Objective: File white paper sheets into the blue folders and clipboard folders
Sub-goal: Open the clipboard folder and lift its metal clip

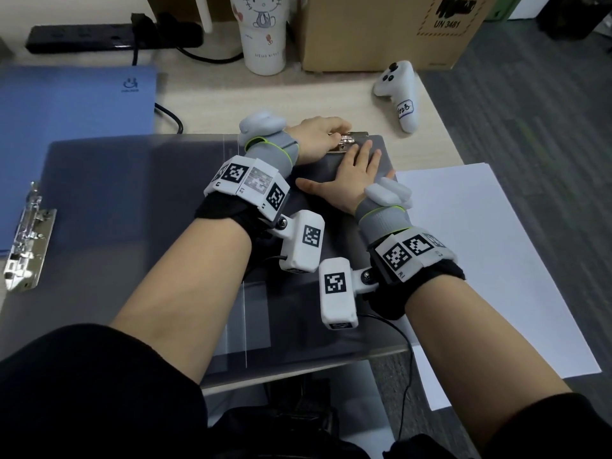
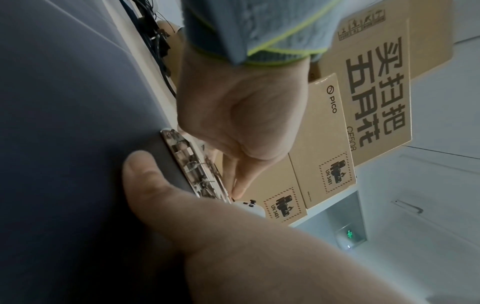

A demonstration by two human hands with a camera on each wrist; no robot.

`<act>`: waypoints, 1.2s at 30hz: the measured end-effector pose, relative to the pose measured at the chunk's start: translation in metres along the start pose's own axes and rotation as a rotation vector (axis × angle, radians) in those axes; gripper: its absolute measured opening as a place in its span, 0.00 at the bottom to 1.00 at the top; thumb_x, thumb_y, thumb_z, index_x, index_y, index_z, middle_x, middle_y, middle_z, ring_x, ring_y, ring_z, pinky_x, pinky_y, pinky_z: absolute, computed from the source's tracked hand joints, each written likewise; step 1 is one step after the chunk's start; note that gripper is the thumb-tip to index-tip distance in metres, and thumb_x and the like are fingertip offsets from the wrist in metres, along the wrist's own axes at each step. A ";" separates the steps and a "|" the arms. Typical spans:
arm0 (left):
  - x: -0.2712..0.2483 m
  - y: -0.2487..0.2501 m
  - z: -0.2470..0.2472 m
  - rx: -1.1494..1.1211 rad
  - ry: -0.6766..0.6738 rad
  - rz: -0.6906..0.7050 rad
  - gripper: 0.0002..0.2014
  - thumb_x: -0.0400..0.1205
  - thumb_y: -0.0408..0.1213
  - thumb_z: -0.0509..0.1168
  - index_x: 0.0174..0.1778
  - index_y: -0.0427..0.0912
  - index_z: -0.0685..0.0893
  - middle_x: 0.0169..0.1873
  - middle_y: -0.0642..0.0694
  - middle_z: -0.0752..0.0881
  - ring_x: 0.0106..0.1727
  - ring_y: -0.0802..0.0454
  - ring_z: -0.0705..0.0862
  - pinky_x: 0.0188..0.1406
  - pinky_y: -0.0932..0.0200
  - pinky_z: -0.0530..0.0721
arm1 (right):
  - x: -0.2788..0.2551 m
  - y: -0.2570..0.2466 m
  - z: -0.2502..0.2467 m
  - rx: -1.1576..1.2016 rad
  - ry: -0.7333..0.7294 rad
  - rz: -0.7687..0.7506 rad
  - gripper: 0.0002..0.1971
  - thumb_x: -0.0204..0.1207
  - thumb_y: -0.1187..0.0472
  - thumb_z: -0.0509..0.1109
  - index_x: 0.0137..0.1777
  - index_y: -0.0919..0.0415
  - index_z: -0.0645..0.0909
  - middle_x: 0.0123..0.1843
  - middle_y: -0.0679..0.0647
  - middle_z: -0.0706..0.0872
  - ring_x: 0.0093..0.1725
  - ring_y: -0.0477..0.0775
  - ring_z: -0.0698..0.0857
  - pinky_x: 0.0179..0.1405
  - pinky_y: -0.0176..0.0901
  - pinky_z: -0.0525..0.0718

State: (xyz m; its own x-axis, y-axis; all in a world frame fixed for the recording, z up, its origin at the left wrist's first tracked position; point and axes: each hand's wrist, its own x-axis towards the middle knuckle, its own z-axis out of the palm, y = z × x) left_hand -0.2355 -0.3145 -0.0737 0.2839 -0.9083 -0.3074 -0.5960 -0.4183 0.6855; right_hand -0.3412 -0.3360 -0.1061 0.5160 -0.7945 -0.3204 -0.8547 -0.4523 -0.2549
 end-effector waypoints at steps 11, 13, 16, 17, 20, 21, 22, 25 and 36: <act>-0.038 -0.001 -0.008 -0.114 0.177 0.132 0.19 0.84 0.27 0.55 0.70 0.40 0.77 0.73 0.42 0.75 0.78 0.47 0.68 0.70 0.70 0.63 | -0.023 0.011 -0.024 0.162 0.032 -0.125 0.38 0.71 0.41 0.72 0.75 0.62 0.69 0.81 0.60 0.66 0.80 0.60 0.64 0.78 0.53 0.63; -0.046 0.004 -0.007 -0.175 0.208 0.150 0.17 0.82 0.25 0.56 0.67 0.36 0.79 0.67 0.38 0.81 0.65 0.52 0.78 0.65 0.70 0.72 | -0.031 0.015 -0.031 0.260 0.054 -0.160 0.26 0.73 0.50 0.73 0.67 0.63 0.77 0.69 0.61 0.80 0.70 0.60 0.77 0.67 0.45 0.73; -0.060 0.013 0.001 -0.258 0.275 0.179 0.16 0.80 0.23 0.58 0.62 0.35 0.82 0.59 0.36 0.86 0.54 0.53 0.81 0.66 0.61 0.77 | -0.046 0.023 -0.043 0.359 0.111 -0.151 0.22 0.73 0.53 0.72 0.65 0.61 0.80 0.64 0.58 0.85 0.65 0.57 0.82 0.62 0.42 0.76; -0.066 0.018 0.003 -0.273 0.307 0.197 0.15 0.80 0.23 0.59 0.61 0.34 0.82 0.56 0.37 0.87 0.50 0.54 0.81 0.61 0.65 0.78 | -0.051 0.025 -0.047 0.394 0.147 -0.149 0.19 0.73 0.54 0.73 0.63 0.61 0.82 0.62 0.58 0.87 0.63 0.57 0.83 0.62 0.43 0.78; -0.083 0.031 0.016 -0.269 0.438 0.249 0.15 0.78 0.23 0.59 0.57 0.36 0.85 0.45 0.45 0.87 0.47 0.52 0.83 0.52 0.69 0.78 | -0.070 0.039 -0.055 0.503 0.284 -0.126 0.13 0.71 0.56 0.71 0.52 0.60 0.86 0.50 0.59 0.91 0.53 0.60 0.88 0.58 0.50 0.84; -0.088 0.035 0.023 -0.252 0.460 0.262 0.15 0.77 0.24 0.59 0.56 0.37 0.85 0.44 0.47 0.86 0.46 0.53 0.83 0.51 0.67 0.79 | -0.078 0.045 -0.056 0.538 0.341 -0.110 0.12 0.68 0.55 0.69 0.48 0.58 0.87 0.45 0.57 0.92 0.48 0.60 0.90 0.53 0.50 0.86; -0.092 0.039 0.029 -0.231 0.460 0.261 0.16 0.77 0.25 0.59 0.56 0.38 0.86 0.43 0.47 0.86 0.43 0.55 0.83 0.50 0.68 0.79 | -0.085 0.051 -0.057 0.565 0.394 -0.080 0.12 0.65 0.53 0.66 0.44 0.55 0.87 0.41 0.55 0.92 0.43 0.60 0.90 0.49 0.50 0.87; -0.100 0.048 0.056 -0.168 0.373 0.246 0.16 0.77 0.24 0.59 0.57 0.38 0.86 0.47 0.45 0.88 0.40 0.63 0.83 0.49 0.75 0.79 | -0.104 0.070 -0.059 0.581 0.538 0.017 0.13 0.65 0.51 0.63 0.43 0.52 0.87 0.37 0.51 0.90 0.40 0.55 0.88 0.40 0.41 0.84; -0.110 0.072 0.142 -0.007 0.218 0.170 0.15 0.79 0.30 0.63 0.60 0.44 0.85 0.63 0.46 0.85 0.67 0.50 0.80 0.65 0.66 0.70 | -0.133 0.163 -0.030 0.327 0.449 0.177 0.23 0.76 0.54 0.67 0.71 0.59 0.75 0.70 0.58 0.79 0.72 0.61 0.74 0.66 0.54 0.74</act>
State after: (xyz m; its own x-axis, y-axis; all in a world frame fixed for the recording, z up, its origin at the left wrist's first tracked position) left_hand -0.4161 -0.2462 -0.0842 0.3355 -0.9413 -0.0382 -0.6443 -0.2589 0.7196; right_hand -0.5503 -0.3162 -0.0777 0.2307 -0.9729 0.0164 -0.8269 -0.2049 -0.5237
